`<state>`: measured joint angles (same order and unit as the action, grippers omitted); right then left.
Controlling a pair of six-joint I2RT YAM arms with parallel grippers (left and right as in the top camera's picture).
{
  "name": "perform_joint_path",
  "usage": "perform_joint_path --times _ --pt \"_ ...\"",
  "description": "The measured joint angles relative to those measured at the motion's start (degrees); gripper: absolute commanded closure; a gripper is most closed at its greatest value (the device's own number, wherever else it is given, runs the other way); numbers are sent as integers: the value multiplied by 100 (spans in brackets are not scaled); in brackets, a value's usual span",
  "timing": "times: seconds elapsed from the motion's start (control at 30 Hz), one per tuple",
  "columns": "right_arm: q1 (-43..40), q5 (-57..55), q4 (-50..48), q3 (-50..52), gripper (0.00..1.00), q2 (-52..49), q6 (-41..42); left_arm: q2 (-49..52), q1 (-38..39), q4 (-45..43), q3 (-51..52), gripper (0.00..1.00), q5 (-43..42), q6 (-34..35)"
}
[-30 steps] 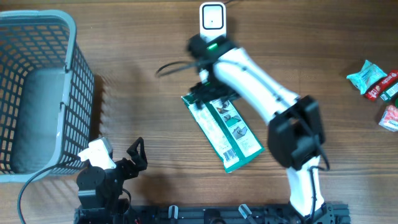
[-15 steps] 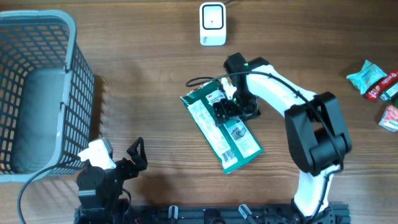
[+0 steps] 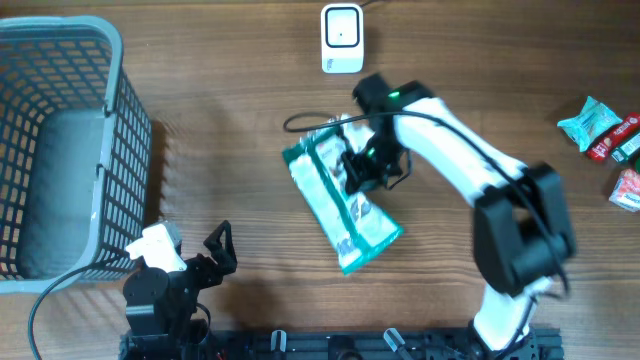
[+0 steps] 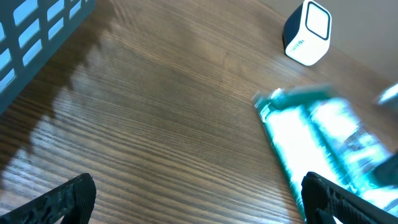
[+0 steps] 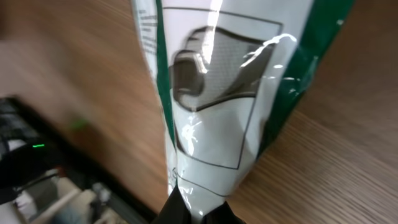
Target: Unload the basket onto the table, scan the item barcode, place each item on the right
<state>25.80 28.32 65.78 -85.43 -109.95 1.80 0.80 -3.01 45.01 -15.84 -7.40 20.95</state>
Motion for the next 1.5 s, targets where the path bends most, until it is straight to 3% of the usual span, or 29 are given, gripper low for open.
perform_joint_path --times 0.17,0.27,0.37,0.5,0.53,0.57,0.6,0.97,1.13,1.17,1.2,1.23,1.37,1.43,1.5 --pt "-44 304 -149 -131 96 1488 -522 0 0 0 0 0 0 0" --pt "-37 -621 0 -70 96 1478 -291 0 0 2 0 0 0 0" --pt "-44 -2017 70 350 96 1456 485 0 0 0 0 0 0 0" --pt "-46 -1502 -1239 1235 95 1322 503 0 0 -2 0 0 0 0" --pt "-46 -1414 -1333 1397 80 1268 503 0 0 0 0 0 0 2" --pt "-46 -1333 -1445 1563 29 1176 507 0 0 2 0 0 -2 0" --pt "-46 -1285 -1482 1661 0 1056 531 0 0 0 0 0 0 0" --pt "-31 -1115 -1543 2116 0 739 894 0 0 0 0 0 0 0" --pt "601 -1543 -1589 2197 0 350 1976 0 0 0 0 0 0 0" --pt "737 -1644 -1561 2153 30 295 2229 0 0 0 0 0 0 0" --pt "881 -1840 -1495 2037 74 179 2559 0 0 0 0 0 0 0" --pt "927 -1930 -1412 1963 96 44 2756 0 0 0 0 0 0 0" --pt "852 -1473 -1419 1801 94 -190 3010 0 0 0 0 0 0 0" --pt "691 -1145 -1353 1663 11 -295 2850 0 0 0 0 0 0 0" --pt "649 -723 -1449 1532 10 -367 2660 0 0 0 0 0 0 0"
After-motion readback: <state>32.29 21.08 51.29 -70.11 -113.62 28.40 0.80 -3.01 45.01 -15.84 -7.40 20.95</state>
